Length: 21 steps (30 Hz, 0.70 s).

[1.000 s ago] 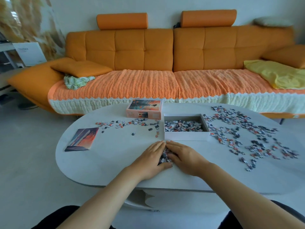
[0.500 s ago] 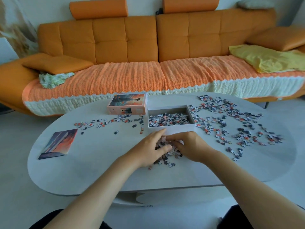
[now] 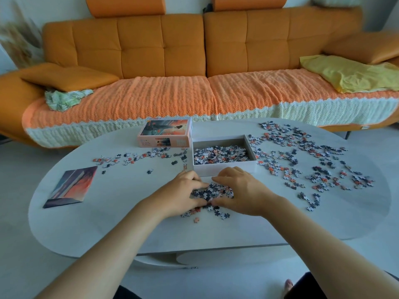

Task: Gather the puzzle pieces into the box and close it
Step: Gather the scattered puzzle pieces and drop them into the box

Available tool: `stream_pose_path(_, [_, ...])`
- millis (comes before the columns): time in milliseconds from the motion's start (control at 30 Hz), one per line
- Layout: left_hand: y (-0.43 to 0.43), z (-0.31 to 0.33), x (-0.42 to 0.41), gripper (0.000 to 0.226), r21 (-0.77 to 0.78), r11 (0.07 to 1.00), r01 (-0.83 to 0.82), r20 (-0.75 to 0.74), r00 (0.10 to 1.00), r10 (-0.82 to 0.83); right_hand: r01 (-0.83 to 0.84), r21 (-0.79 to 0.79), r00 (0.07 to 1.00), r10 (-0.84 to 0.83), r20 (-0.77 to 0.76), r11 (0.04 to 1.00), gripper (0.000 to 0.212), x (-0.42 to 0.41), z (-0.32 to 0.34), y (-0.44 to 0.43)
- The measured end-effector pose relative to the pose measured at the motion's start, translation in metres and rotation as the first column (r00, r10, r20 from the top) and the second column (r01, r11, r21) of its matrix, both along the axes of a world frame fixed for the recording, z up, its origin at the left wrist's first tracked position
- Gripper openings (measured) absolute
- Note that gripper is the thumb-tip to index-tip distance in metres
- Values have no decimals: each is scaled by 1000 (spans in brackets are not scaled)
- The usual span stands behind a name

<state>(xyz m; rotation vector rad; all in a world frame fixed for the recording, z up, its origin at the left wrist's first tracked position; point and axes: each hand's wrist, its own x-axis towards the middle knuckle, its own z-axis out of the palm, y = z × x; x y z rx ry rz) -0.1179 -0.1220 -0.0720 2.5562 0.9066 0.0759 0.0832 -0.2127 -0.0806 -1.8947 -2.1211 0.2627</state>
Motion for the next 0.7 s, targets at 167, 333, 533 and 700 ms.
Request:
stream_pose_path(167, [5,-3,5,34,-12,999,-44,98,994,45,19,18,1000,-19,-24,1000,45,-3,3,11])
stream_pose_path(333, [10,-2,8,24,-16,998,-56,126,990,58,-9,-99,1000,7,-11,995,60,-5,13,16])
stream_pose_path(533, [15,6,9,14,-34,997,-63,130,989,67,24,-173,999,-29,-29,985,48,-8,16,25])
stream_pose_path(700, [19,18,13,9,-83,994,-66,145,986,77,69,-192,990,-91,-109,979,20,-7,24,29])
